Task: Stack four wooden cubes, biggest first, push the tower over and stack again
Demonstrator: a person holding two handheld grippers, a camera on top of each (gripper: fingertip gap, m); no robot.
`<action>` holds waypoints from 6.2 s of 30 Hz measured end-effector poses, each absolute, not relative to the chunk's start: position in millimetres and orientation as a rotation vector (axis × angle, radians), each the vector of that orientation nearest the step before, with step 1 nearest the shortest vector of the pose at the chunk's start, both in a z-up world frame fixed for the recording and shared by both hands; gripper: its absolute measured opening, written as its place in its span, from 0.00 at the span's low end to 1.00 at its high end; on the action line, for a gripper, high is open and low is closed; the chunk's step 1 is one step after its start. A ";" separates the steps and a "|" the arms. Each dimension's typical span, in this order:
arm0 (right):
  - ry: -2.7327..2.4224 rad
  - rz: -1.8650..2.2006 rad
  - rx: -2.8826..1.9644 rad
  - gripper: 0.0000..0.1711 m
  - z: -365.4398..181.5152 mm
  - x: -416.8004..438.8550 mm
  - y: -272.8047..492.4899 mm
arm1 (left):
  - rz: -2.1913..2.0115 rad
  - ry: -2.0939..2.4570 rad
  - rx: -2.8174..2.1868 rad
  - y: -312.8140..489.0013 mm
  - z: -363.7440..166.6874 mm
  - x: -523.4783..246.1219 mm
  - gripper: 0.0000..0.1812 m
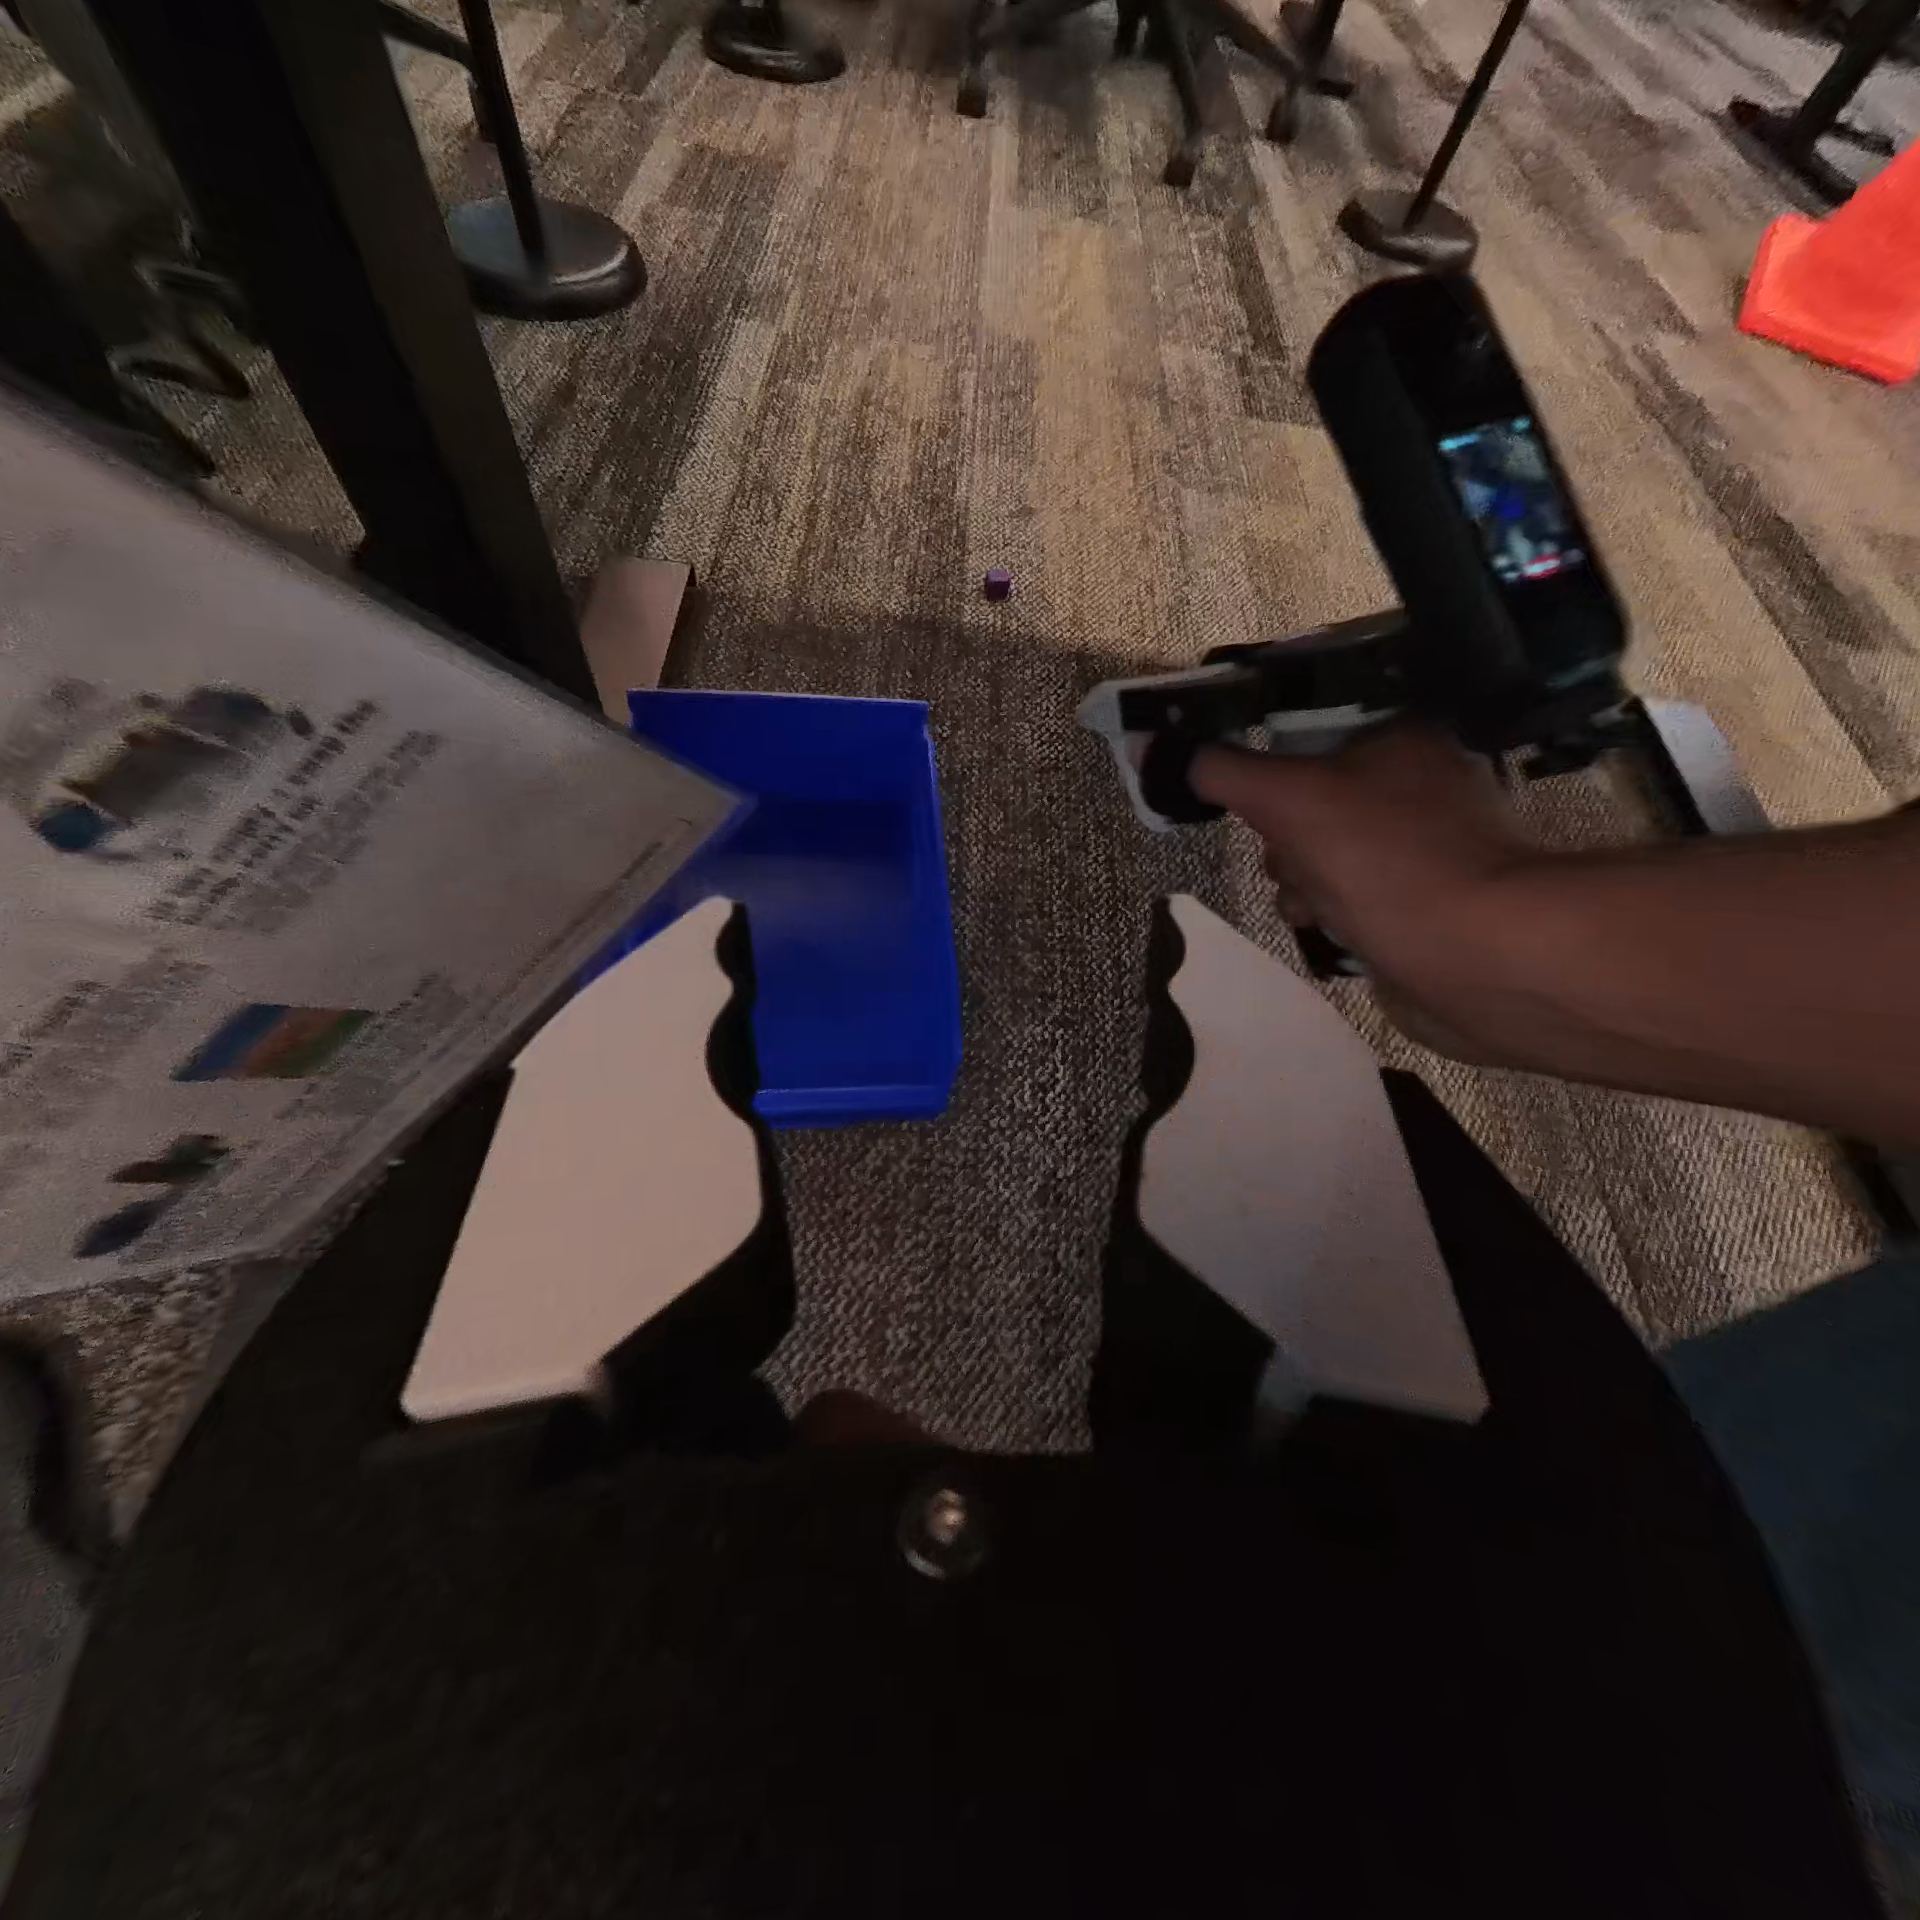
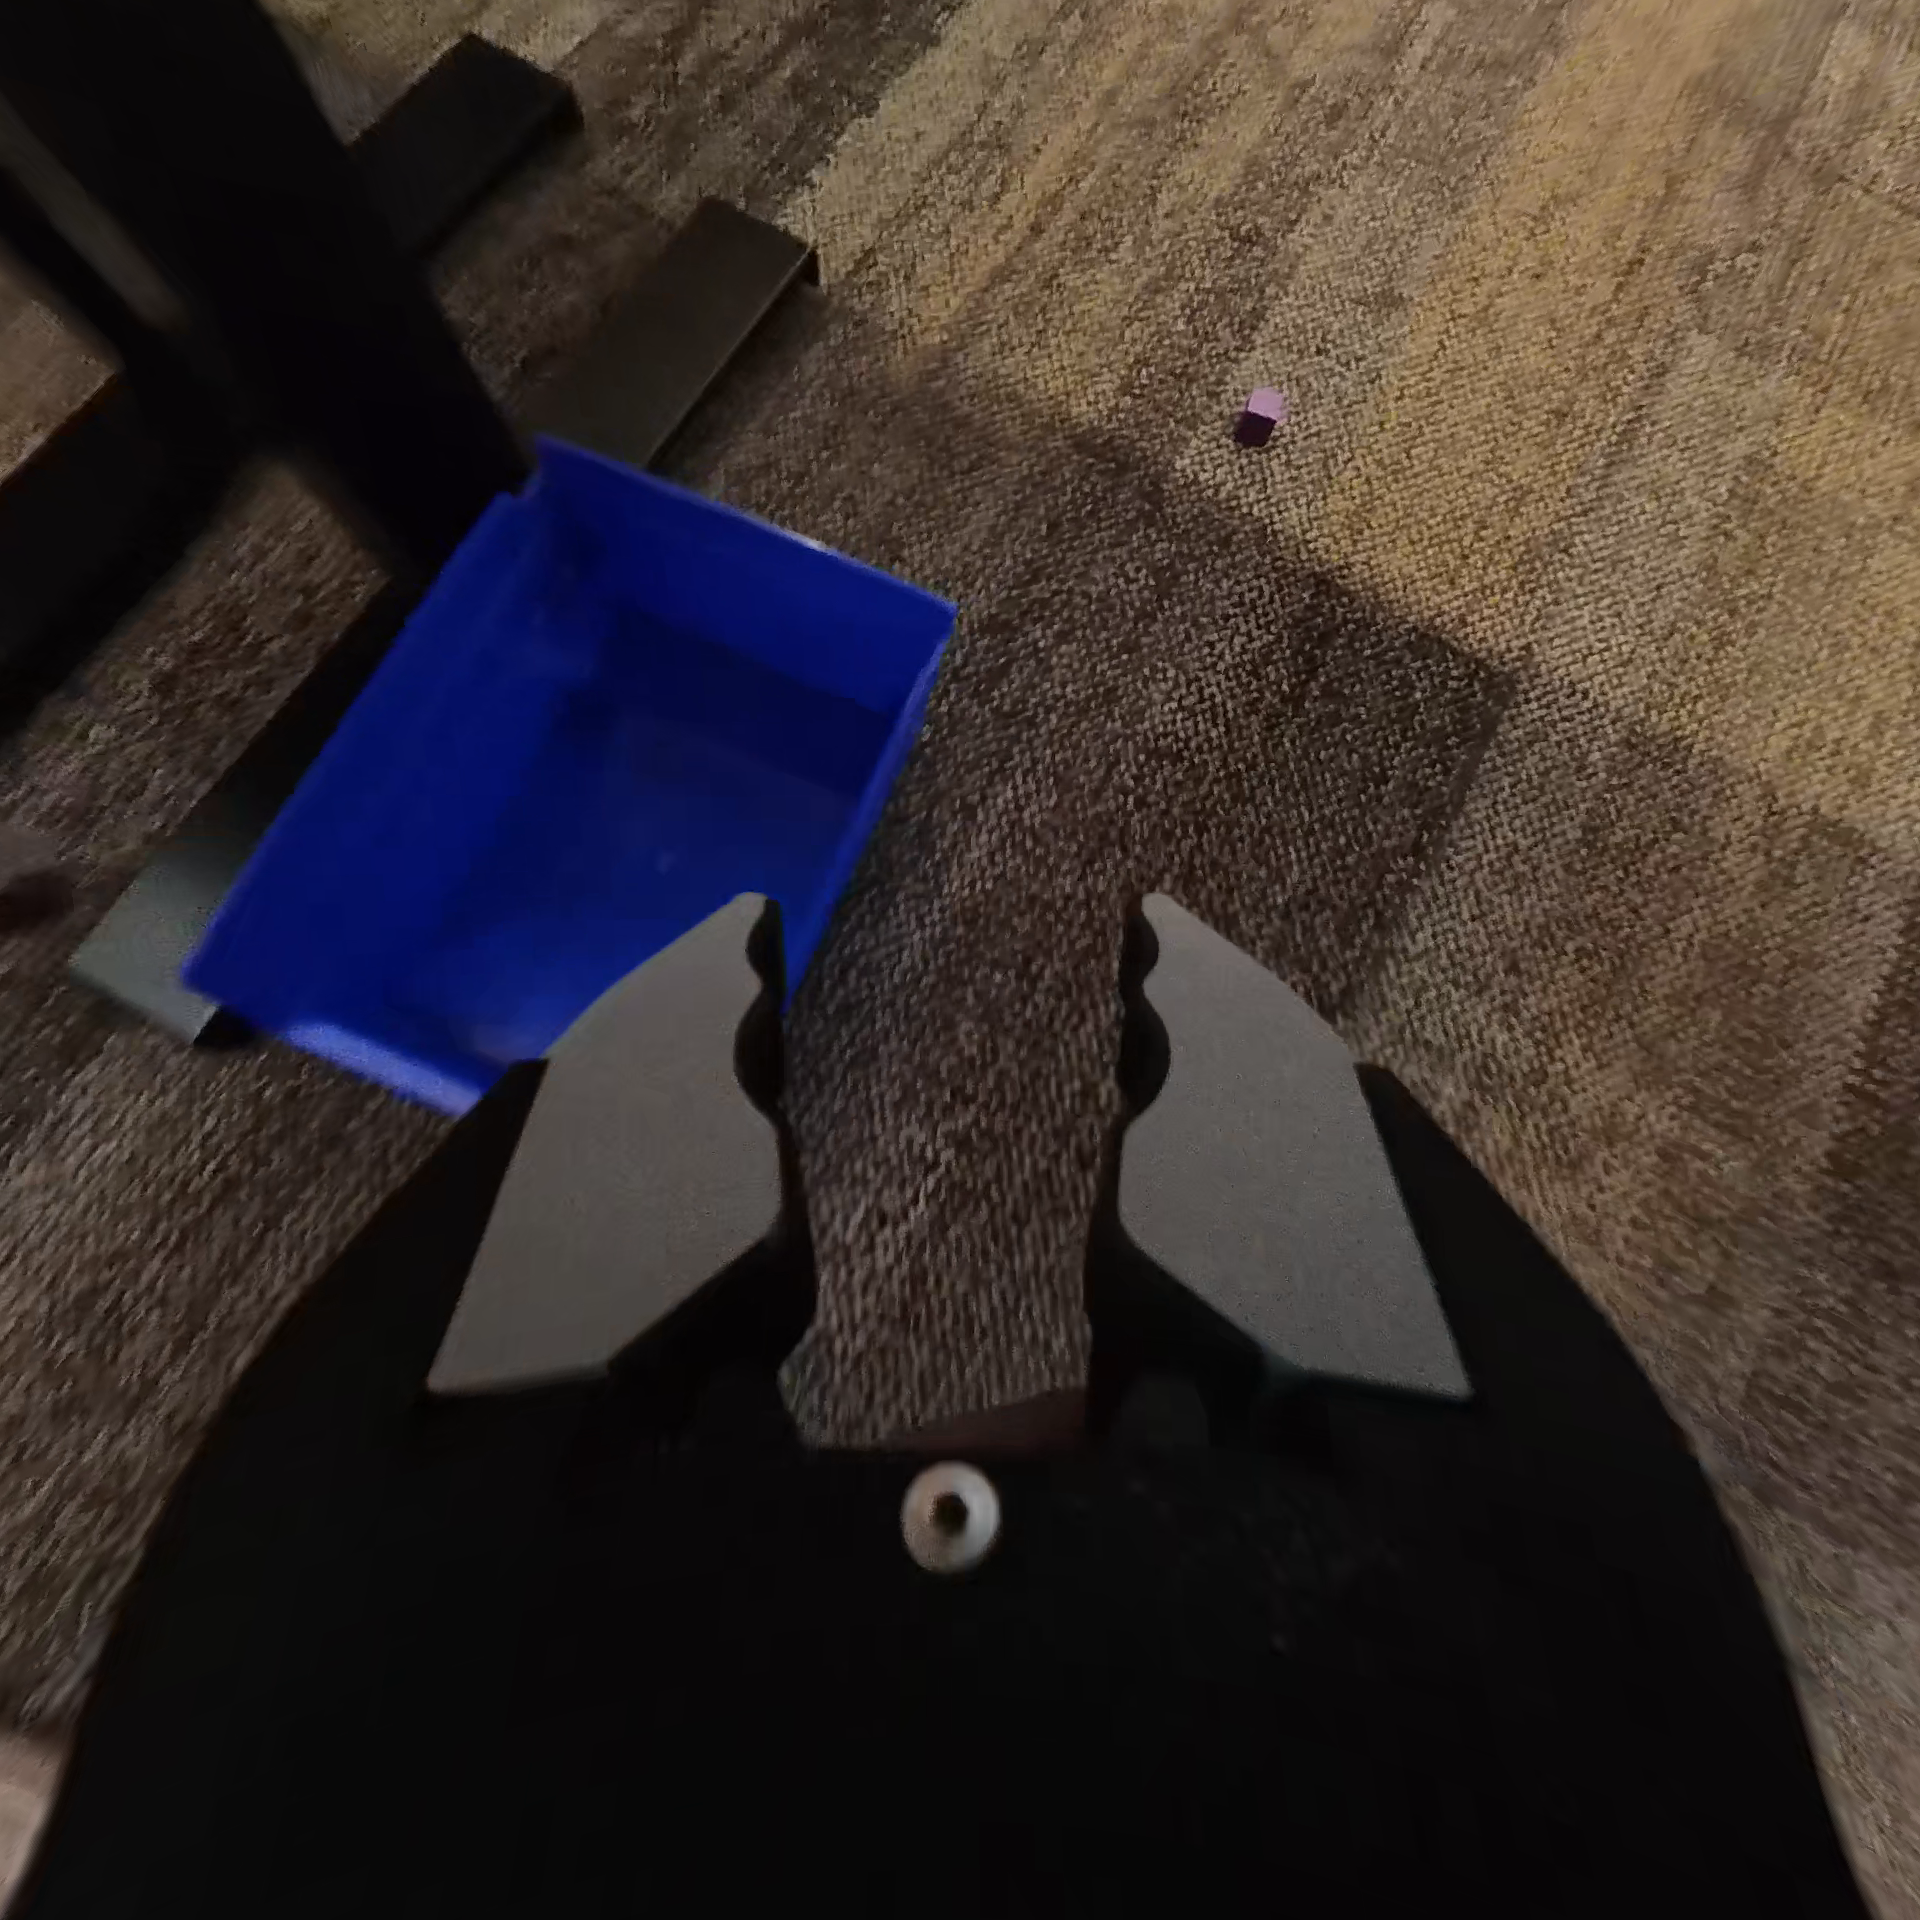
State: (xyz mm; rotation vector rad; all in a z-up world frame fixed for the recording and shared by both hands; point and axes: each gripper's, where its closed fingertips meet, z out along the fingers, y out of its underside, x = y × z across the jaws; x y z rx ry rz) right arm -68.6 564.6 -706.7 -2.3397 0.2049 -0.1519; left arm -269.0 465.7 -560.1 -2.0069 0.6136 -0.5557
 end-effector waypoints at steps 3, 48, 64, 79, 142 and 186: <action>0.187 -0.174 -2.338 0.38 -740.2 -47.3 593.0 | -0.575 0.548 -2.015 468.1 -591.3 -259.0 0.40; 0.291 -0.155 -2.394 0.00 -950.3 167.7 871.6 | -0.872 0.614 -2.075 469.8 -820.7 -88.1 0.33; -0.193 -0.266 -2.460 0.32 -938.2 151.3 829.7 | -0.870 0.692 -2.020 471.0 -805.7 -66.3 0.30; -0.233 -0.406 -2.495 0.17 -975.4 188.6 868.5 | -0.916 0.707 -2.078 457.2 -840.1 -66.8 0.29; -0.478 -0.011 -1.748 0.13 -31.4 43.4 237.0 | -0.504 0.602 -1.741 370.6 -126.4 -164.6 0.34; -1.029 0.189 -2.340 0.25 -93.7 143.9 412.1 | -0.557 1.002 -1.685 416.2 -165.6 -52.2 0.33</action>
